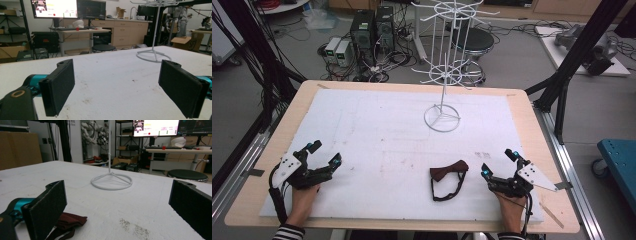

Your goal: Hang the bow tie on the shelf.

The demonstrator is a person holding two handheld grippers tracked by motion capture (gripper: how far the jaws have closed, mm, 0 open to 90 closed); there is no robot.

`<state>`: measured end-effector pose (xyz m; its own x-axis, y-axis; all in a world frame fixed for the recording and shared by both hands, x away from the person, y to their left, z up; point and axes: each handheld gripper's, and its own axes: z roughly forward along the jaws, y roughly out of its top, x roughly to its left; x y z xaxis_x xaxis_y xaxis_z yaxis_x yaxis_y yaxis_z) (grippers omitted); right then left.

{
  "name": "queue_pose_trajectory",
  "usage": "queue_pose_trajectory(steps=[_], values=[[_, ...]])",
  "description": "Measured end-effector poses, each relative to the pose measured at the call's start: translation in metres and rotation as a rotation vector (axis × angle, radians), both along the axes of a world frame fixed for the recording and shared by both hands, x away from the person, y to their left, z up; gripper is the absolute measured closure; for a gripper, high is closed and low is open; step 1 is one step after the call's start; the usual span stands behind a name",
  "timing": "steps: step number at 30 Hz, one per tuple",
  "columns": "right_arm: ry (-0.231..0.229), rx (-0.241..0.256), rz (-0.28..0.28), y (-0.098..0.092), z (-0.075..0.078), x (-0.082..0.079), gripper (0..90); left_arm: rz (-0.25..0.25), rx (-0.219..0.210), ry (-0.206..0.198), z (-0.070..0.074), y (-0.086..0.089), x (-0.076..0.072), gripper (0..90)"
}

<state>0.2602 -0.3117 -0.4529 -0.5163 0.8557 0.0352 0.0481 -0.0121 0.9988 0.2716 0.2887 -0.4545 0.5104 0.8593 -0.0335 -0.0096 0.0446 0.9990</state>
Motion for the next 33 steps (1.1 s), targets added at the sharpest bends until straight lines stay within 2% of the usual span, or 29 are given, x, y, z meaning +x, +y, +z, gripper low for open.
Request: queue_pose_trajectory(steps=[8, 10, 20, 24, 26, 33], values=[[-0.01, -0.002, 0.001, -0.001, 0.0002, 0.0009, 0.7, -0.001, 0.004, 0.0, 0.0001, -0.0005, 0.0, 13.9], [0.001, 0.01, 0.001, -0.0012, 0.0003, 0.0002, 0.8, -0.002, 0.001, 0.001, 0.0001, -0.0001, 0.0002, 13.9], [-0.01, -0.005, 0.006, -0.0005, 0.0006, 0.0002, 0.7, -0.001, 0.003, 0.0, 0.0002, -0.0005, 0.0001, 13.9], [0.016, -0.016, 0.017, -0.0018, 0.0021, 0.002, 0.7, -0.002, 0.002, 0.001, 0.0002, -0.0004, 0.0002, 13.9], [0.011, 0.007, 0.015, -0.0044, 0.0038, 0.0012, 0.8, -0.002, 0.002, 0.002, 0.0002, -0.0003, 0.0003, 13.9], [0.016, -0.004, 0.015, -0.0063, 0.01, 0.0012, 0.8, -0.001, 0.005, 0.001, 0.0002, -0.0006, 0.0002, 14.0]])
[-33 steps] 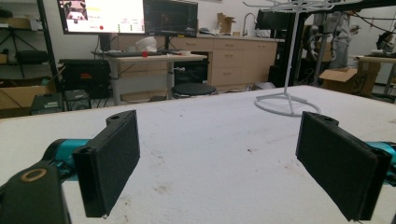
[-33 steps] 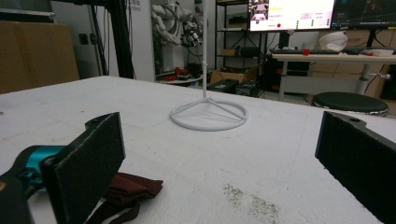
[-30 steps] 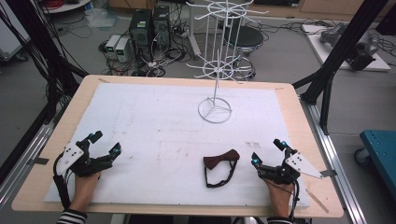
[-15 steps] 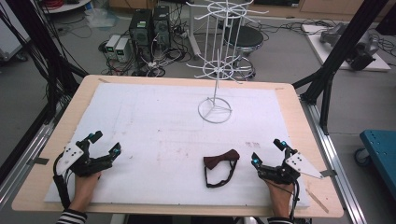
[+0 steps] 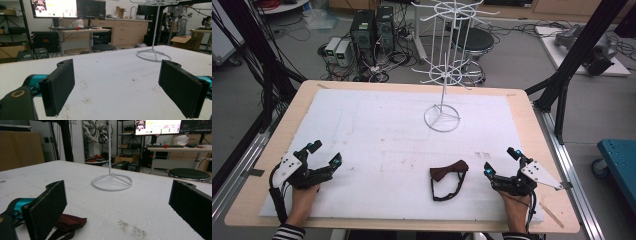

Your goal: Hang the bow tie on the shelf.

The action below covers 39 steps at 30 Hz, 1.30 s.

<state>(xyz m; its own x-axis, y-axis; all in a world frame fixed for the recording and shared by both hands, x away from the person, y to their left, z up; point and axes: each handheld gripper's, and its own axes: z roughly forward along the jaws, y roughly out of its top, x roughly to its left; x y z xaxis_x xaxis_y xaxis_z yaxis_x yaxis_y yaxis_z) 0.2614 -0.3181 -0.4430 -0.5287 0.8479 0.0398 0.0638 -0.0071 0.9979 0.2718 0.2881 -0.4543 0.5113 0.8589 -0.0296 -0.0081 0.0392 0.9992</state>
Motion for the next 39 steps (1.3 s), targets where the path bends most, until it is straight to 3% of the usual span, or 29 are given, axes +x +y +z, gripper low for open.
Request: queue_pose_trajectory(steps=[12, 14, 21, 23, 25, 27, 30, 33, 35, 39], values=[[0.026, -0.08, 0.089, 0.001, 0.035, 0.008, 0.8, 0.0, -0.001, 0.001, 0.0, 0.0, 0.0, 13.9], [0.042, -0.134, 0.126, 0.003, 0.046, 0.013, 0.8, 0.0, -0.001, 0.001, 0.0, 0.0, 0.0, 13.9], [0.076, -0.222, 0.197, 0.011, 0.065, 0.026, 0.8, 0.001, 0.0, 0.002, 0.0, 0.0, 0.0, 14.0], [0.079, -0.227, 0.208, 0.012, 0.066, 0.027, 0.8, 0.0, 0.0, 0.002, 0.0, 0.0, 0.0, 13.9], [0.103, -0.258, 0.26, 0.018, 0.073, 0.033, 0.8, 0.001, 0.0, 0.002, 0.0, 0.0, 0.0, 13.9], [0.106, -0.271, 0.27, 0.02, 0.074, 0.034, 0.8, 0.001, 0.0, 0.002, 0.0, 0.0, 0.0, 13.9], [0.121, -0.322, 0.336, 0.028, 0.082, 0.041, 0.8, 0.001, -0.001, 0.003, 0.0, 0.0, 0.0, 13.9], [0.141, -0.337, 0.375, 0.031, 0.085, 0.043, 0.8, 0.001, -0.001, 0.003, 0.0, 0.0, 0.0, 13.9], [0.155, -0.384, 0.421, 0.037, 0.089, 0.045, 0.8, 0.001, -0.002, 0.004, 0.0, 0.0, 0.0, 13.9], [0.171, -0.425, 0.471, 0.043, 0.091, 0.049, 0.8, 0.001, 0.0, 0.003, 0.0, 0.0, 0.0, 13.9]])
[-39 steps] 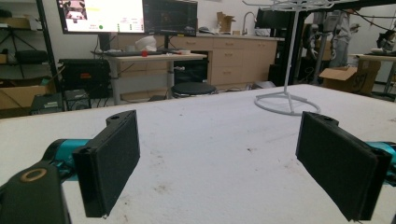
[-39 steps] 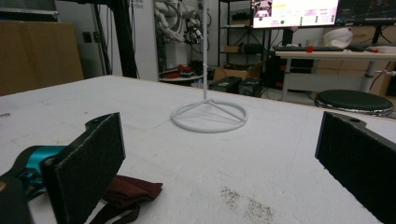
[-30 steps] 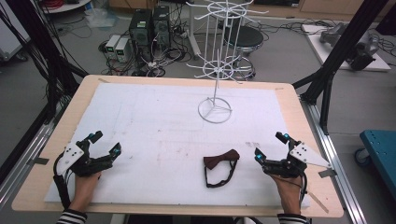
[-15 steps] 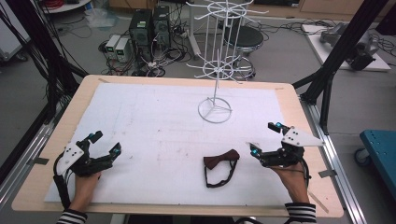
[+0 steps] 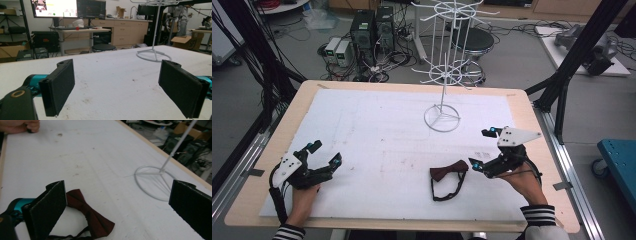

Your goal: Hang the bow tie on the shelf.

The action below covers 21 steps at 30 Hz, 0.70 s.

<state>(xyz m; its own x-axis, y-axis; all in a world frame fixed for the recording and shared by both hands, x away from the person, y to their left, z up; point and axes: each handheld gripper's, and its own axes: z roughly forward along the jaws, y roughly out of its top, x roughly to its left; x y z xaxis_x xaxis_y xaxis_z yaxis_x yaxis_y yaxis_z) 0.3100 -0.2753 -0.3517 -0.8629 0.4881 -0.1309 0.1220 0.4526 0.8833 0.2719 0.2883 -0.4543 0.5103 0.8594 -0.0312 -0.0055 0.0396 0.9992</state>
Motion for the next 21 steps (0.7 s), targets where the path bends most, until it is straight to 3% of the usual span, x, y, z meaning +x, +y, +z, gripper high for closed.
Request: queue_pose_trajectory(steps=[1, 6, 9, 10, 20, 21], values=[[0.007, -0.039, 0.028, 0.004, 0.001, 0.002, 0.8, 0.0, 0.0, 0.0, 0.0, 0.0, 0.0, 14.0], [0.026, -0.103, 0.102, 0.017, -0.001, 0.008, 0.8, 0.0, 0.0, 0.0, 0.0, 0.0, 0.0, 14.0], [0.038, -0.12, 0.117, 0.021, -0.002, 0.01, 0.8, 0.0, 0.0, 0.0, 0.0, 0.0, 0.0, 13.9], [0.056, -0.152, 0.137, 0.026, -0.004, 0.012, 0.8, 0.0, 0.0, 0.0, 0.0, 0.0, 0.0, 13.9], [0.091, -0.267, 0.211, 0.045, -0.008, 0.024, 0.9, 0.0, 0.0, 0.0, 0.0, 0.0, 0.0, 13.9], [0.107, -0.298, 0.225, 0.05, -0.011, 0.026, 0.9, 0.0, -0.001, 0.0, 0.0, 0.0, 0.0, 14.0]])
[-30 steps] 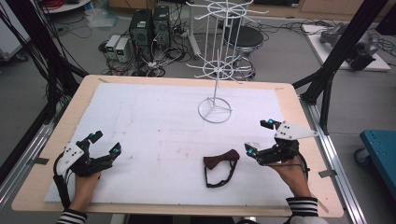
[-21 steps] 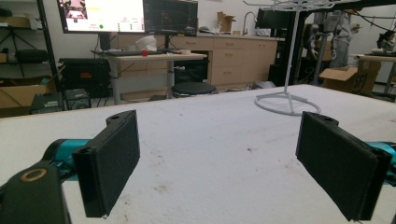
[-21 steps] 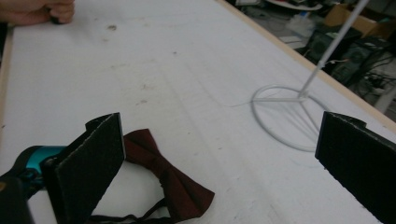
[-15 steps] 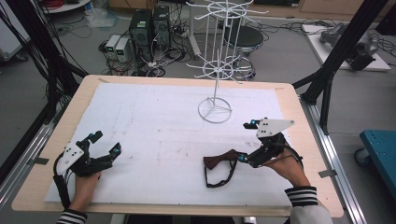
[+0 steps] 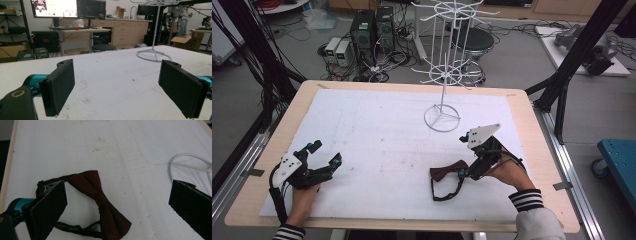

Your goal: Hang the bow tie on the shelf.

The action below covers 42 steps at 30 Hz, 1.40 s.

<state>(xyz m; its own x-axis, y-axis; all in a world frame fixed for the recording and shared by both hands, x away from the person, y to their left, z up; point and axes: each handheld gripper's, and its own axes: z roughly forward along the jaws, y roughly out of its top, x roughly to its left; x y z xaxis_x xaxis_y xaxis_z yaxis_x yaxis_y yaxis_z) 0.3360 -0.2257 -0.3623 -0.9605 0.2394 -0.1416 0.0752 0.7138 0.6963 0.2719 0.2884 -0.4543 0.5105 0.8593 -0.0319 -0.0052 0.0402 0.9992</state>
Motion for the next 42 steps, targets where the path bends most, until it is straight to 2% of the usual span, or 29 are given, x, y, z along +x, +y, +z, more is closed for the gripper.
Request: queue_pose_trajectory(steps=[6, 8, 13, 14, 19, 29, 30, 36, 37, 39, 42], values=[[0.025, -0.041, 0.022, 0.007, -0.006, 0.006, 0.9, -0.001, -0.001, -0.001, 0.0, 0.0, 0.0, 14.0], [0.033, -0.068, 0.033, 0.011, -0.01, 0.008, 0.9, -0.001, -0.001, 0.0, 0.0, 0.0, 0.0, 13.9], [0.046, -0.094, 0.051, 0.016, -0.013, 0.01, 1.0, -0.001, 0.001, 0.001, 0.0, 0.0, 0.0, 14.0], [0.052, -0.111, 0.058, 0.018, -0.014, 0.01, 4.7, -0.001, -0.001, 0.001, 0.0, 0.0, 0.0, 13.9], [0.069, -0.156, 0.074, 0.022, -0.019, 0.011, 4.7, 0.0, -0.003, 0.001, 0.0, 0.0, 0.0, 13.9], [0.072, -0.212, 0.108, 0.032, -0.029, 0.013, 5.2, -0.002, -0.004, 0.005, 0.0, 0.0, 0.0, 13.9], [0.088, -0.22, 0.107, 0.032, -0.029, 0.012, 6.2, -0.002, -0.004, 0.005, 0.0, 0.0, 0.0, 13.9], [0.118, -0.248, 0.11, 0.036, -0.036, 0.015, 6.6, -0.002, -0.005, 0.005, 0.0, 0.0, 0.001, 13.9], [0.126, -0.271, 0.126, 0.037, -0.037, 0.015, 20.7, -0.002, -0.005, 0.005, 0.0, 0.0, 0.001, 13.9], [0.126, -0.28, 0.145, 0.038, -0.038, 0.015, 22.1, -0.002, -0.005, 0.005, 0.0, 0.0, 0.001, 14.0], [0.134, -0.307, 0.143, 0.041, -0.04, 0.014, 23.1, -0.002, -0.005, 0.006, 0.0, 0.001, 0.001, 13.9]])
